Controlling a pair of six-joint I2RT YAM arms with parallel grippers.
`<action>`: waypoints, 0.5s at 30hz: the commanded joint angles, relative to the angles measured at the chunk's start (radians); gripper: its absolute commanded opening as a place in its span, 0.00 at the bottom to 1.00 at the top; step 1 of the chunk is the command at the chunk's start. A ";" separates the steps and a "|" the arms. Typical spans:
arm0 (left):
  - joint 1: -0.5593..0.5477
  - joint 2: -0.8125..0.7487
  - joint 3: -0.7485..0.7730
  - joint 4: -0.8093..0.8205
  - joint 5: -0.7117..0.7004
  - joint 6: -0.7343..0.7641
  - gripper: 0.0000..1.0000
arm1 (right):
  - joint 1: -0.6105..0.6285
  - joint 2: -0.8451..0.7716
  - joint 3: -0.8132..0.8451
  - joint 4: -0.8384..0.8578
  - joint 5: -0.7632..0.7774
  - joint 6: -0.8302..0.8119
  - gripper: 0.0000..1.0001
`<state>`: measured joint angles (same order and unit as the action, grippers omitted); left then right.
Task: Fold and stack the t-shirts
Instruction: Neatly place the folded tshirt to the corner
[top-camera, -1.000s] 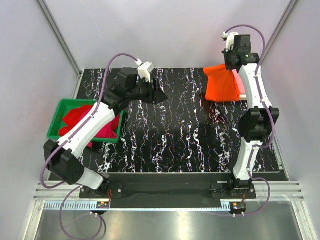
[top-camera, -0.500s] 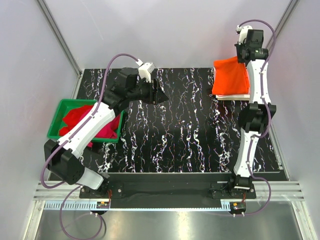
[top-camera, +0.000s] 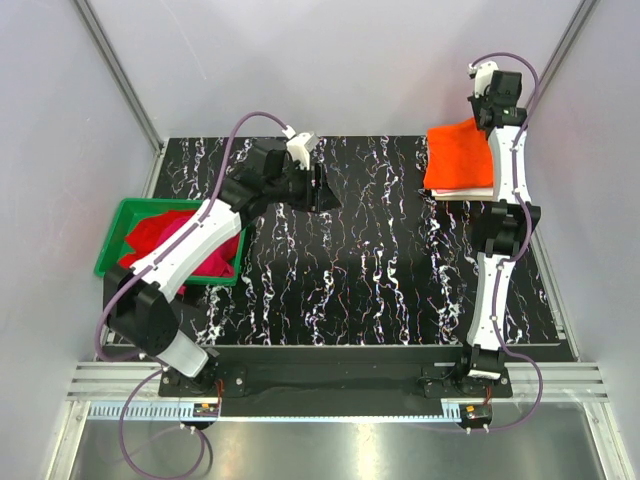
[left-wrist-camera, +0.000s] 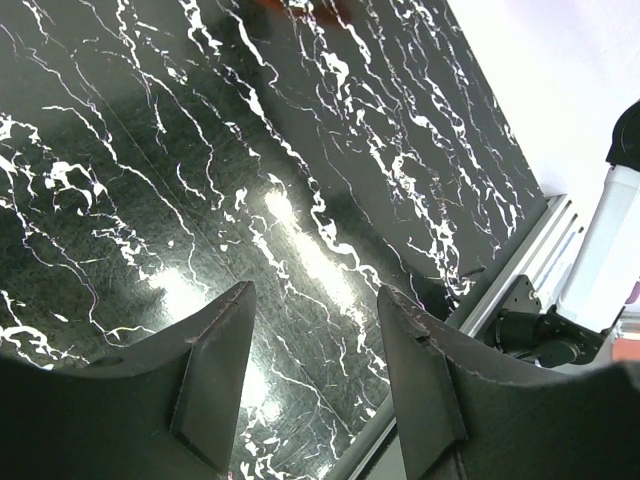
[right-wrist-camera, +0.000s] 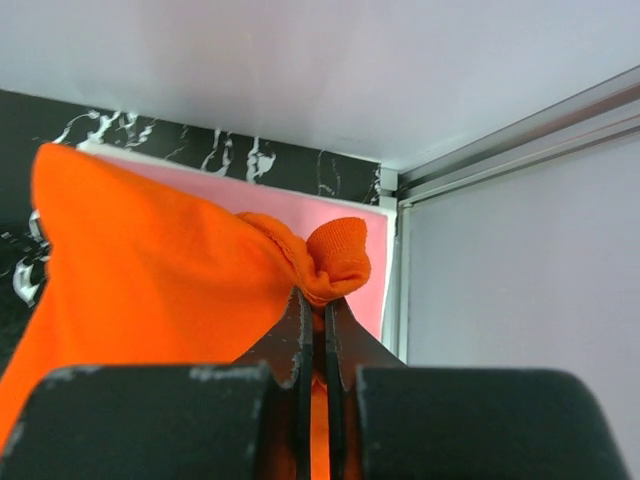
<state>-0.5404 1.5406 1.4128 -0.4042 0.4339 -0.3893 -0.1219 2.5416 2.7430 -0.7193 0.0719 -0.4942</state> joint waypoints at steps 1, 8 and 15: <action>-0.004 0.026 0.029 0.019 0.025 0.004 0.57 | -0.018 0.023 0.063 0.121 0.032 -0.040 0.00; -0.004 0.053 0.034 0.013 0.008 0.012 0.57 | -0.044 0.057 0.060 0.185 -0.017 -0.023 0.00; -0.004 0.069 0.044 0.005 0.032 0.004 0.57 | -0.053 0.088 0.073 0.204 -0.034 -0.026 0.00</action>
<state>-0.5404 1.6047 1.4132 -0.4248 0.4408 -0.3893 -0.1711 2.6312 2.7621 -0.5949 0.0593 -0.5156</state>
